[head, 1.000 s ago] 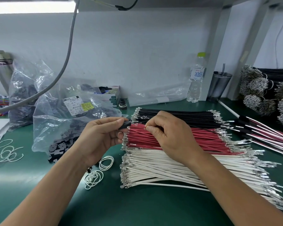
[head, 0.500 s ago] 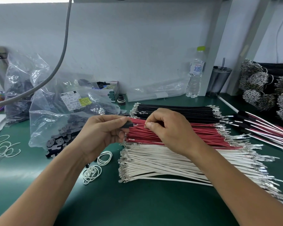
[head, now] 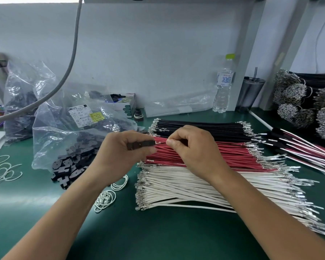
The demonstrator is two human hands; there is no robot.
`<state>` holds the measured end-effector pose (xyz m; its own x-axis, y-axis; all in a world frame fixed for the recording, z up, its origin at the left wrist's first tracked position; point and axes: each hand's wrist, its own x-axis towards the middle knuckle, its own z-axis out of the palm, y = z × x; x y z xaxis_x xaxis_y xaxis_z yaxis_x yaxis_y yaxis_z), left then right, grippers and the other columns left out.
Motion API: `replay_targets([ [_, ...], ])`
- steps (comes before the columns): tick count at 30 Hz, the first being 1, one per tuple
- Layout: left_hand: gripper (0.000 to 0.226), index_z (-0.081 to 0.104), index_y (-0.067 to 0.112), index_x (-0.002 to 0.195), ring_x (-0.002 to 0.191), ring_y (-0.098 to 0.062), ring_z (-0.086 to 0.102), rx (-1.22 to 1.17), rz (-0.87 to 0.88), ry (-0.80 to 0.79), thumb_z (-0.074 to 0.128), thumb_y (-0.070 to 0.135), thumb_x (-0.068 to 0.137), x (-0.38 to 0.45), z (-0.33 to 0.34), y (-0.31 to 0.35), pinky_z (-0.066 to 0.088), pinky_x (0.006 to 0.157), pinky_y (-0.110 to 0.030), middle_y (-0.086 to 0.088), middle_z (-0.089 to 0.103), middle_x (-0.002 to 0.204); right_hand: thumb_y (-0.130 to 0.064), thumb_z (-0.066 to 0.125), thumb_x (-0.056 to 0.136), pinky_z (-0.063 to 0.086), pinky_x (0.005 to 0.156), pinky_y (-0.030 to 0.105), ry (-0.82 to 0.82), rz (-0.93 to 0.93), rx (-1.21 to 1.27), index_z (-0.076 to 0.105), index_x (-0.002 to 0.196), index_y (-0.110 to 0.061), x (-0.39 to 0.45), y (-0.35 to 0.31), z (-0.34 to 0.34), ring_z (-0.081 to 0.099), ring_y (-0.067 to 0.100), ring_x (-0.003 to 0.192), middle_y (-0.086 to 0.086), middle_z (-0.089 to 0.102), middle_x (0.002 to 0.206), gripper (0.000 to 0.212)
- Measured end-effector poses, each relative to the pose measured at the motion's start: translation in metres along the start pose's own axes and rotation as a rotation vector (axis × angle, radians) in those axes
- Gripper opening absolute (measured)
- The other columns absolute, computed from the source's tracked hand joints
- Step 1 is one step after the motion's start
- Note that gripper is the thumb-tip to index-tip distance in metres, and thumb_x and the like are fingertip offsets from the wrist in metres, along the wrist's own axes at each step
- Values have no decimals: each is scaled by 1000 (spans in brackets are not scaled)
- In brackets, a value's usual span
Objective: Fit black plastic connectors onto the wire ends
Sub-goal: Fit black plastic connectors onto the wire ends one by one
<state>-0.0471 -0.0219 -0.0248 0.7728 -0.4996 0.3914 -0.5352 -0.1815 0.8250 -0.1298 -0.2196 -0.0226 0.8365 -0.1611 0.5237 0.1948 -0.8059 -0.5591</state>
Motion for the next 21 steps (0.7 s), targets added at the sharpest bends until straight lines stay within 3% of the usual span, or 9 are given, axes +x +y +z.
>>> replay_targets([
  [3,32,82,40,88,53,-14,67,-27,-42,15,83,9,82,0,2,2,60,59,-26,-5,75,67,-25,75,89,46,69,12,16,21,113,73,81,-31,-1,0,-1,63,-2,78,-19,67,76,10],
  [6,17,84,23,91,51,-15,65,-242,-90,-10,81,17,75,-1,-1,7,59,56,-23,-13,74,65,-23,75,89,52,72,19,2,48,230,73,82,-29,1,-1,-2,65,2,80,-15,70,79,10],
  [8,17,84,19,89,50,-14,64,-266,-98,-22,80,17,73,-2,-1,8,58,55,-21,-11,74,65,-24,73,91,53,75,28,-1,6,182,72,84,-26,0,-3,-2,64,5,80,-13,68,81,7],
  [12,20,84,26,86,51,-13,65,-156,-81,-34,82,9,77,-2,3,7,57,56,-19,-4,75,66,-27,68,94,50,70,34,26,-192,-101,70,88,-21,-3,-10,0,55,5,75,-16,56,82,8],
  [17,19,84,23,90,52,-13,65,-213,-80,-39,82,21,71,-1,-3,7,57,56,-20,-7,75,67,-31,69,93,51,75,35,1,-151,-15,72,90,-24,-2,-5,-2,57,4,80,-16,61,84,8],
  [21,20,84,31,89,53,-10,66,-207,-57,-63,81,21,72,-2,-1,8,56,56,-18,-2,76,68,-25,68,94,48,73,30,18,-176,-44,71,88,-18,-3,-7,1,55,6,77,-13,59,83,10],
])
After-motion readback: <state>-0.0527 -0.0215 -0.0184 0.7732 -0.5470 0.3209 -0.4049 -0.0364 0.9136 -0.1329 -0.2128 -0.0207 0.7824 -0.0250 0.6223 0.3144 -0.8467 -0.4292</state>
